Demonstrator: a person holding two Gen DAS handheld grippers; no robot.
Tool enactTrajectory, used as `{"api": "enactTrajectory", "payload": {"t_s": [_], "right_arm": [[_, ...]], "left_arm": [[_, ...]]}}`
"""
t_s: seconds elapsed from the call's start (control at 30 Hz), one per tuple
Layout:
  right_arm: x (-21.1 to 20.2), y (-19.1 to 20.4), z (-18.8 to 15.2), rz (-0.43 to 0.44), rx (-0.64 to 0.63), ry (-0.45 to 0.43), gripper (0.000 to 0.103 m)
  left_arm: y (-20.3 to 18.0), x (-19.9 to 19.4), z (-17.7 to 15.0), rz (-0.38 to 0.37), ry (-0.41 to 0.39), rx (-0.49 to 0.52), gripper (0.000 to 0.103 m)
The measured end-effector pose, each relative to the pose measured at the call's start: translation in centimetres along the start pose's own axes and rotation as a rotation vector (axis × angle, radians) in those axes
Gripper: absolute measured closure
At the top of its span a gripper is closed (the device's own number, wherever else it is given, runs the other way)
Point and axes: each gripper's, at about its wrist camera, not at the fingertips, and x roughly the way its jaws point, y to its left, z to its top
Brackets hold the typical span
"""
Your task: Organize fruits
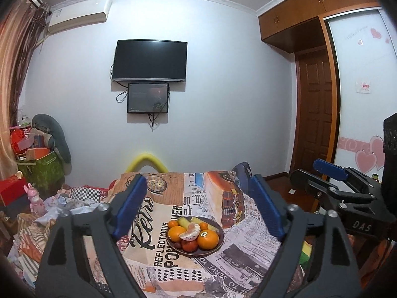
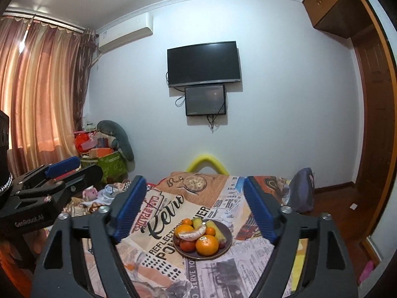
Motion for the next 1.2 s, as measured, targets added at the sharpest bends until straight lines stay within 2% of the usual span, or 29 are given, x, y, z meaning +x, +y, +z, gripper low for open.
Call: {"api": "enactTrajectory", "payload": {"t_s": [0.13,0.27,1.2], "right_arm": [[-0.4,0.3,-0.3,-0.029,-0.009,-0.004,0.014],[-0.6,0.4,-0.5,-0.046,-0.001,-0.011,0.001],[-1.6,-0.2,-1.2,-0.072,0.014,-0.006,0.0]], "left_arm": [[0.1,-0.1,-0.3,0.012,0.002,0.0,0.008],[0.0,-0.3,-0.3,0.025,-0.004,-0.002,0.003],[-0.3,-0.3,-0.6,0.019,0.0,-0.006,0.001]]}}
